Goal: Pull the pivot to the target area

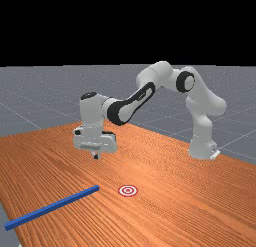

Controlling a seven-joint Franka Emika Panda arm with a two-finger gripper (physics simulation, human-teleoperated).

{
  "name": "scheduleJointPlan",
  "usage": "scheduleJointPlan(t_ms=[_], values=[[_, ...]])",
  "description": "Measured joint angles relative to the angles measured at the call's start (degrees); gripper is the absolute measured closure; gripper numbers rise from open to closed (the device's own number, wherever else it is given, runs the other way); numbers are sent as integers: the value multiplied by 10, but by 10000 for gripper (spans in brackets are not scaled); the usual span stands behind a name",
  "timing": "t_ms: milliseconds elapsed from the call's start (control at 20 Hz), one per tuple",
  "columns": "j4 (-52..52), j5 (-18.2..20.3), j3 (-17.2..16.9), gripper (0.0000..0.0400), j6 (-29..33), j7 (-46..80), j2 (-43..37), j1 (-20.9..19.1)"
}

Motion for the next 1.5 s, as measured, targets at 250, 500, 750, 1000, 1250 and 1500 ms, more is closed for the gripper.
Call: scheduleJointPlan(t_ms=[250,500,750,1000,1250,1500], values=[[57,-20,-13,400,-14,18,37,10],[-49,6,6,400,185,0,41,-1],[24,9,10,400,100,-2,101,-7],[107,-1,2,400,47,9,143,-5],[129,6,-1,400,60,37,166,-4],[139,-15,-15,400,96,36,203,7]])
